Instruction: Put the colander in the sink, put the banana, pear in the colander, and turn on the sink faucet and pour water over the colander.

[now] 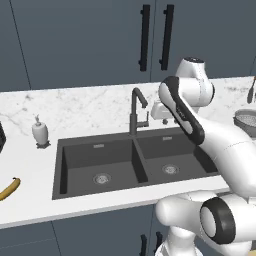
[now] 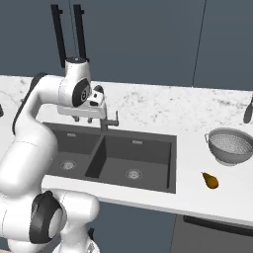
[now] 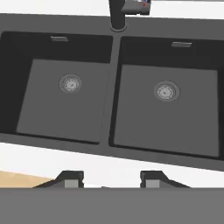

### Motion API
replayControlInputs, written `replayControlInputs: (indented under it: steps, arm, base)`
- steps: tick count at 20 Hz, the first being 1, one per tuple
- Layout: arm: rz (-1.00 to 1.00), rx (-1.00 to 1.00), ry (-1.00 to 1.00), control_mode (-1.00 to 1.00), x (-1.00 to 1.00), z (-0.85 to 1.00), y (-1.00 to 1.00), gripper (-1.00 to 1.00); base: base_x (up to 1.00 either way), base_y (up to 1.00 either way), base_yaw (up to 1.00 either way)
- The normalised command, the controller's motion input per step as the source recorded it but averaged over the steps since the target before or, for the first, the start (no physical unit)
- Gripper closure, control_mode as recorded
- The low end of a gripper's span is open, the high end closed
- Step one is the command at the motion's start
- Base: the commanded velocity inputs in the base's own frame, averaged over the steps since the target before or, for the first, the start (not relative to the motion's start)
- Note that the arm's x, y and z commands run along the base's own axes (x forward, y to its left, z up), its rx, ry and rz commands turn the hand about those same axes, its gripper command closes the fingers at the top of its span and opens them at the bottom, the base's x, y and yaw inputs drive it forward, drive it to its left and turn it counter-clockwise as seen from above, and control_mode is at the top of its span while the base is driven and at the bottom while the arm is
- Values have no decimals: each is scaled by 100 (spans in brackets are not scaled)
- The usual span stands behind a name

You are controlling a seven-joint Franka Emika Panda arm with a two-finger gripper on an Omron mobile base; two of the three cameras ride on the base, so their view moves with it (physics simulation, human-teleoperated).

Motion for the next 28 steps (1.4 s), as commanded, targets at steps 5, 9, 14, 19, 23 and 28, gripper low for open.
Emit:
replayControlInputs:
  steps: [5,9,14,19,23,28]
  arm:
    - [0,0,-6,-100,-58,0,-1,-100]
    - [0,-2,-12,-100,-100,0,0,-100]
    - [0,-4,-4,-100,-98,0,-3,-100]
    - [0,-2,-1,-100,-45,-2,-30,-100]
    - [0,0,0,-100,0,0,-51,-100]
    - [0,-1,0,-100,3,0,-55,-100]
  base:
    - [0,0,0]
    - [0,0,0]
    - [0,0,0]
    - [0,0,0]
    - [0,0,0]
    - [0,0,0]
